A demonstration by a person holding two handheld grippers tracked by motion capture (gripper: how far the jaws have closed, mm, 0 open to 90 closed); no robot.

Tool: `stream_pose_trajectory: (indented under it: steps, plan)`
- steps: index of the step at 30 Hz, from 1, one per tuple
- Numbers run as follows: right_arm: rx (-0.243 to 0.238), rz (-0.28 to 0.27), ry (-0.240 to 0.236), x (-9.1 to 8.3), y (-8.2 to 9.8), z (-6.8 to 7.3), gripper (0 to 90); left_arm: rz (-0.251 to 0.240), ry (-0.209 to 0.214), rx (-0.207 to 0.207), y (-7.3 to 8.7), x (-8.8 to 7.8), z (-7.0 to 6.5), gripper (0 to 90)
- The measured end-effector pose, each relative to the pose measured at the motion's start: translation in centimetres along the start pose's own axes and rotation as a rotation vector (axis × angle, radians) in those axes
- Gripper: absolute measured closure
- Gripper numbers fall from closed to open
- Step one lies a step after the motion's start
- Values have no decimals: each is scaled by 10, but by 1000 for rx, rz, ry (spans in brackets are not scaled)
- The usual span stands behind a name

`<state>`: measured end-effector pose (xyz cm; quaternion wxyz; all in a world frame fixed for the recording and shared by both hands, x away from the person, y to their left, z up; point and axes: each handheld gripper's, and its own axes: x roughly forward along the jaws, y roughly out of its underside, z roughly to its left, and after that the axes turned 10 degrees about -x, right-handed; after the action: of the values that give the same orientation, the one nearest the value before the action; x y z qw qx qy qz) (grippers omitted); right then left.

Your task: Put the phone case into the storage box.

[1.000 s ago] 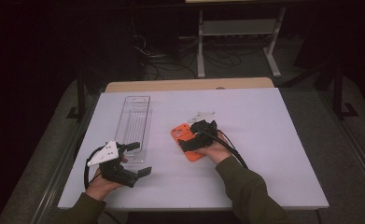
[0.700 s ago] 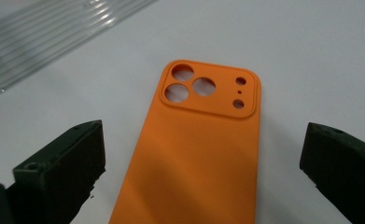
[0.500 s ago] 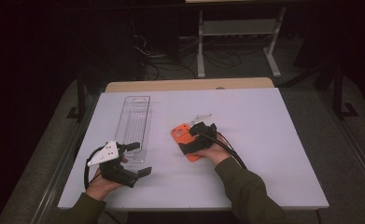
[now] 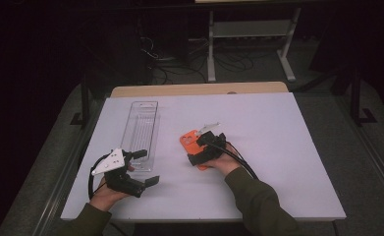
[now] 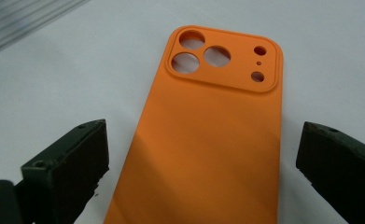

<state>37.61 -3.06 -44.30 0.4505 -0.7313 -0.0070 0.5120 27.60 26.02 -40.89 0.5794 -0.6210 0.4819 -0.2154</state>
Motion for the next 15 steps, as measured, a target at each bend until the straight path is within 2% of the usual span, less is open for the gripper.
stream_pose_trajectory:
  steps: [2, 8, 15]
  plan:
    - [-3, 5, 1, 0, 0, 0, 18, -2, 2, -11, 0, 0, -1, 0]
    - [-19, 17, -4, 3, 2, 1, 20, 1, 1, -8, 0, 0, -1, 0]
    - [-16, 38, 3, 4, 3, 2, 36, 2, 1, -9, 0, 0, -1, 0]
